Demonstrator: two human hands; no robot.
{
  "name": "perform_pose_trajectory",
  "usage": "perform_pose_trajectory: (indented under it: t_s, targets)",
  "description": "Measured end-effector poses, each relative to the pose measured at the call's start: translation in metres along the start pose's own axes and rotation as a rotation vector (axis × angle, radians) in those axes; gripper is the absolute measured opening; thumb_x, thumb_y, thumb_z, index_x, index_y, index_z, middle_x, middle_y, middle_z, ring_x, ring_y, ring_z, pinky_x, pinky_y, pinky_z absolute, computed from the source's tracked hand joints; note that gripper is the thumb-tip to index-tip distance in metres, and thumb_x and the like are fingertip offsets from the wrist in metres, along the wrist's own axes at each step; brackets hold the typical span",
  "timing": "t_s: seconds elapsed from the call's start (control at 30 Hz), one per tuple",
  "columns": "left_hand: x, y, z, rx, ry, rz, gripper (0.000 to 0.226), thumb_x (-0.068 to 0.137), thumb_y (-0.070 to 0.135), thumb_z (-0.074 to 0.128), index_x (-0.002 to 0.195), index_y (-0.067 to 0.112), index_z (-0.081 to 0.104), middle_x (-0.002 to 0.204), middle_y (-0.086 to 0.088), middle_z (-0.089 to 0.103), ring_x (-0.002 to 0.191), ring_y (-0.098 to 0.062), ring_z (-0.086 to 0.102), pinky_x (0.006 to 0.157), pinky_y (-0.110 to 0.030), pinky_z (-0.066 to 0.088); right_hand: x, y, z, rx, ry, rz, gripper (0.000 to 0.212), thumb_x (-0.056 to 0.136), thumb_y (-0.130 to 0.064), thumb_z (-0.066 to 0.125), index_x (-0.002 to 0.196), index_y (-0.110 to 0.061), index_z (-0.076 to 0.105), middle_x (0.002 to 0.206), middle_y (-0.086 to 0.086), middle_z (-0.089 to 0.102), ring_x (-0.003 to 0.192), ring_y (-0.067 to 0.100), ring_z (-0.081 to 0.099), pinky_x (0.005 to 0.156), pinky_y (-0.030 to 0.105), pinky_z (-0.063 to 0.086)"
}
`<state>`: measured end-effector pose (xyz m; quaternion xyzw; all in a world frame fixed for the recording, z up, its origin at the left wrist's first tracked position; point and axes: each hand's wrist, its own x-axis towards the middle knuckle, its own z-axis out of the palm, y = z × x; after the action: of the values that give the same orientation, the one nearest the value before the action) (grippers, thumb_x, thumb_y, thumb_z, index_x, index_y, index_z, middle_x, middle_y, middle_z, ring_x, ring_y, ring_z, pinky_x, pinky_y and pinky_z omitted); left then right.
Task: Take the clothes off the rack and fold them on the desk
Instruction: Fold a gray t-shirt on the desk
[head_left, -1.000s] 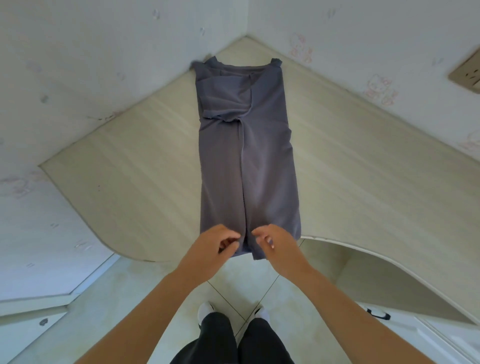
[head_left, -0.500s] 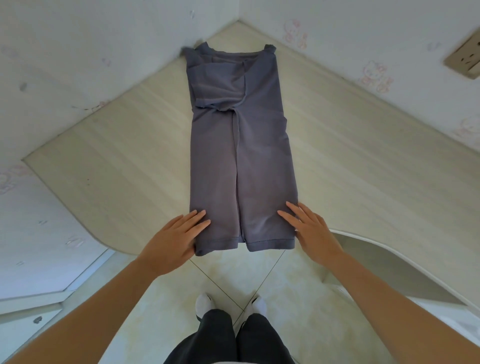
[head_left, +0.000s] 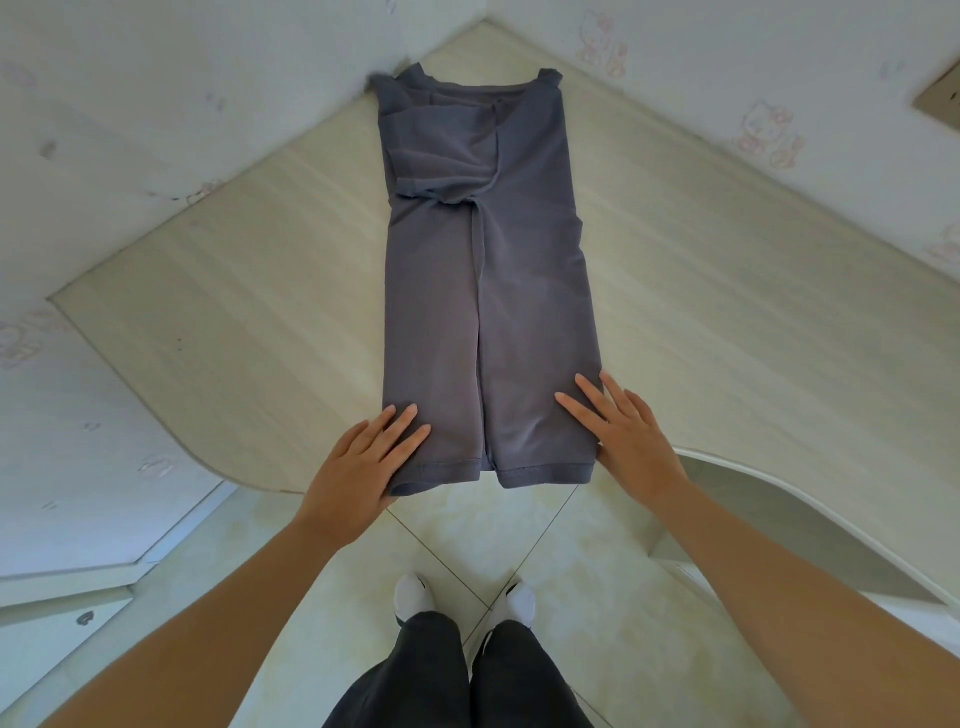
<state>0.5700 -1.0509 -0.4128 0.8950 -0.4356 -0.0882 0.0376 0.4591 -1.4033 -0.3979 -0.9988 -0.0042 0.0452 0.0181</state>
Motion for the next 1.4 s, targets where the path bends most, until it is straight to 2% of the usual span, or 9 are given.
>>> perform_pose_trajectory:
  t_s: [0.17, 0.33, 0.4, 0.5, 0.63, 0.9, 1.03, 1.17, 1.4]
  targets:
    - [-0.004, 0.007, -0.001, -0.028, 0.044, -0.001, 0.085, 0.078, 0.019, 0.076, 0.15, 0.019, 0.031, 0.158, -0.001, 0.026, 0.144, -0.024, 0.027, 0.111, -0.04, 0.035, -0.007, 0.002, 0.004, 0.064, -0.018, -0.014, 0.086, 0.075, -0.033, 0.078, 0.148, -0.028, 0.034, 0.155, 0.003, 0.032, 0.141, 0.029, 0.033, 0.105, 0.042, 0.041]
    - [-0.005, 0.01, -0.002, -0.067, 0.068, -0.029, 0.069, 0.088, 0.024, 0.067, 0.149, 0.02, 0.034, 0.156, 0.0, 0.03, 0.143, -0.023, 0.03, 0.11, -0.039, 0.036, -0.023, -0.013, 0.005, 0.134, -0.008, 0.116, 0.092, 0.071, -0.074, 0.059, 0.147, -0.029, 0.035, 0.157, -0.001, 0.027, 0.143, 0.023, 0.027, 0.113, 0.046, 0.03]
    - [-0.005, 0.012, -0.001, -0.075, 0.064, -0.046, 0.067, 0.089, 0.025, 0.065, 0.149, 0.02, 0.034, 0.156, 0.0, 0.03, 0.143, -0.023, 0.03, 0.11, -0.038, 0.035, -0.023, -0.026, 0.004, 0.174, 0.019, 0.169, 0.082, 0.074, -0.058, 0.068, 0.144, -0.026, 0.04, 0.155, 0.002, 0.032, 0.142, 0.024, 0.03, 0.112, 0.046, 0.031]
    - [-0.007, 0.014, -0.002, -0.087, 0.054, -0.066, 0.066, 0.09, 0.023, 0.064, 0.148, 0.02, 0.034, 0.156, 0.0, 0.03, 0.143, -0.023, 0.03, 0.109, -0.04, 0.036, -0.023, -0.042, 0.002, 0.416, 0.12, 0.329, 0.069, 0.073, -0.001, 0.066, 0.137, -0.019, 0.049, 0.15, 0.002, 0.039, 0.136, 0.024, 0.036, 0.108, 0.041, 0.037]
    - [-0.011, 0.015, -0.001, -0.1, 0.028, -0.07, 0.072, 0.086, 0.014, 0.069, 0.148, 0.02, 0.034, 0.156, 0.0, 0.03, 0.142, -0.023, 0.031, 0.108, -0.04, 0.037, -0.033, -0.048, -0.002, 0.582, 0.223, 0.34, 0.074, 0.066, 0.022, 0.05, 0.13, -0.013, 0.057, 0.139, 0.001, 0.045, 0.128, 0.022, 0.038, 0.097, 0.033, 0.046]
    - [-0.01, 0.019, -0.006, -0.048, 0.047, -0.074, 0.073, 0.074, 0.006, 0.079, 0.14, 0.016, 0.048, 0.147, -0.004, 0.045, 0.131, -0.027, 0.047, 0.096, -0.042, 0.049, -0.051, -0.017, -0.001, 0.225, -0.095, -0.018, 0.091, 0.069, 0.006, 0.052, 0.149, -0.032, 0.029, 0.158, -0.008, 0.018, 0.14, 0.021, 0.02, 0.114, 0.035, 0.027]
    - [-0.008, 0.019, -0.005, -0.047, 0.047, -0.083, 0.072, 0.074, 0.015, 0.08, 0.139, 0.018, 0.049, 0.145, -0.004, 0.047, 0.127, -0.027, 0.05, 0.095, -0.043, 0.05, -0.039, 0.006, 0.0, 0.052, -0.026, 0.014, 0.108, 0.064, 0.016, 0.057, 0.15, -0.036, 0.02, 0.16, -0.002, 0.017, 0.141, 0.029, 0.028, 0.103, 0.041, 0.039]
    - [-0.001, 0.019, -0.006, -0.032, 0.06, -0.094, 0.076, 0.069, 0.017, 0.084, 0.137, 0.022, 0.049, 0.139, -0.002, 0.049, 0.118, -0.028, 0.052, 0.093, -0.044, 0.051, -0.019, 0.018, 0.002, 0.007, 0.003, 0.05, 0.1, 0.069, -0.012, 0.082, 0.151, -0.029, 0.027, 0.159, 0.003, 0.023, 0.14, 0.03, 0.033, 0.102, 0.04, 0.042]
    - [-0.001, 0.021, 0.002, 0.074, 0.153, -0.037, 0.06, 0.088, 0.019, 0.063, 0.144, 0.017, 0.043, 0.151, -0.004, 0.039, 0.136, -0.024, 0.038, 0.107, -0.037, 0.036, -0.002, 0.004, 0.011, -0.058, 0.095, -0.169, 0.077, 0.079, -0.005, 0.062, 0.149, -0.025, 0.035, 0.157, 0.007, 0.028, 0.144, 0.031, 0.027, 0.113, 0.045, 0.028]
